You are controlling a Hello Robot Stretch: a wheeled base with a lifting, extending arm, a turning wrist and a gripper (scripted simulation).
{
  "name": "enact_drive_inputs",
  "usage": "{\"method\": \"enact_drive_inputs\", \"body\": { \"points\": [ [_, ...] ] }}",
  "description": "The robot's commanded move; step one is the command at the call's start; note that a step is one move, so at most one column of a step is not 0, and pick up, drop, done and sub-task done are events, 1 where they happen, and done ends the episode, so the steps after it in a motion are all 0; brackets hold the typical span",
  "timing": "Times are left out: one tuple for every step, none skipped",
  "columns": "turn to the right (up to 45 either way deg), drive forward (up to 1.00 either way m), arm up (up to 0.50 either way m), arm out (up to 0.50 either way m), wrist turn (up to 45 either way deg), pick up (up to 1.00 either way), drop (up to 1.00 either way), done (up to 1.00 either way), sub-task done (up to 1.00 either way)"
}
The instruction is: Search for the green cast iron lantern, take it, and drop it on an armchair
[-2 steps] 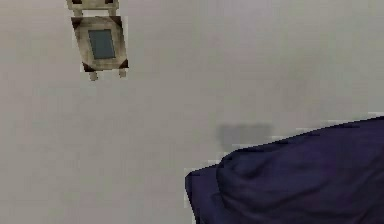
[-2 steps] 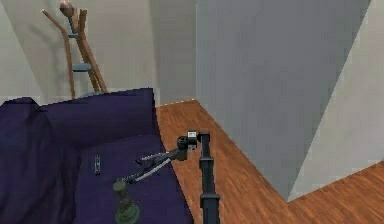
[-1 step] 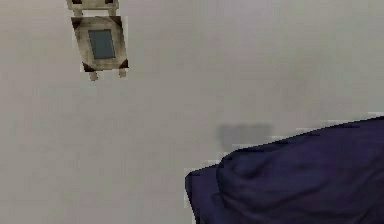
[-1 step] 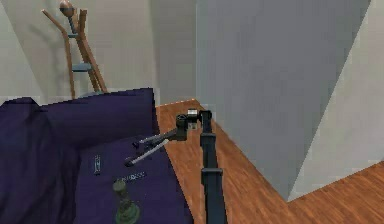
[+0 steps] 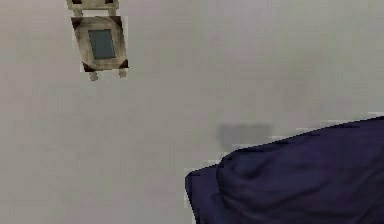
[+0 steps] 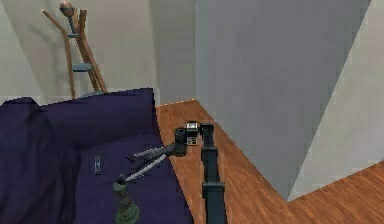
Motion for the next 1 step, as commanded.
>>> {"method": "enact_drive_inputs", "body": {
  "points": [
    [0.0, 0.00, 0.00, 0.00, 0.0, 0.00, 0.00, 1.00, 0.00]
  ]
}}
